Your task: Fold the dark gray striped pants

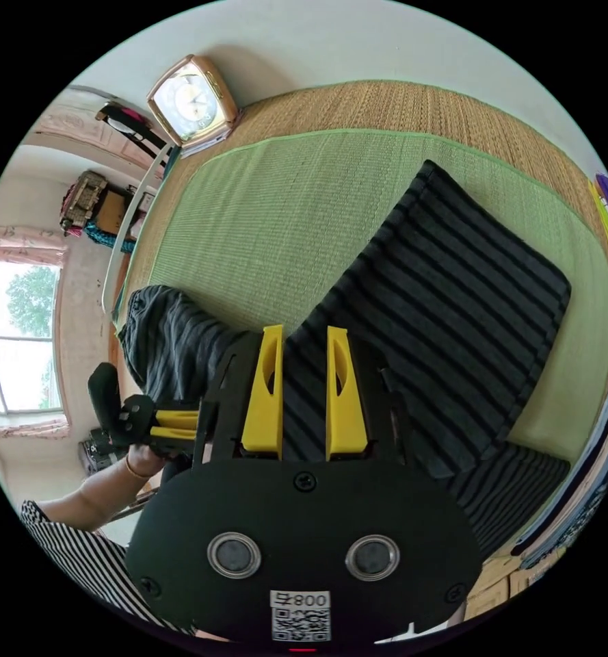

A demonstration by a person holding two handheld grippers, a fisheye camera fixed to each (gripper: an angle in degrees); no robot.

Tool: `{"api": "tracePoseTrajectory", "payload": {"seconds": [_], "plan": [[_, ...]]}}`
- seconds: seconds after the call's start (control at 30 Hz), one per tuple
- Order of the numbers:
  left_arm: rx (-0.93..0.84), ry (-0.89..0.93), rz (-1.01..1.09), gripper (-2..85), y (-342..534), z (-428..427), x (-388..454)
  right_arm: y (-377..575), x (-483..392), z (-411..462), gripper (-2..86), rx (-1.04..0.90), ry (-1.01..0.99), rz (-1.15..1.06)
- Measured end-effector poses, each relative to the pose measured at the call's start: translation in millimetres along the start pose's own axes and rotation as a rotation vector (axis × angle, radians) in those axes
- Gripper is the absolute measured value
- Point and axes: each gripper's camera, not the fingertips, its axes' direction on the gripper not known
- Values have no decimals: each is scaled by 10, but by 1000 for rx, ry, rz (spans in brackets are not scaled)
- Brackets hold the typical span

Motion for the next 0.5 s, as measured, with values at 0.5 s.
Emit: {"api": "tracePoseTrajectory", "payload": {"seconds": [0.5], "plan": [[-29, 28, 21, 45, -420, 312, 381, -538, -176, -39, 61, -167, 278, 42]]}}
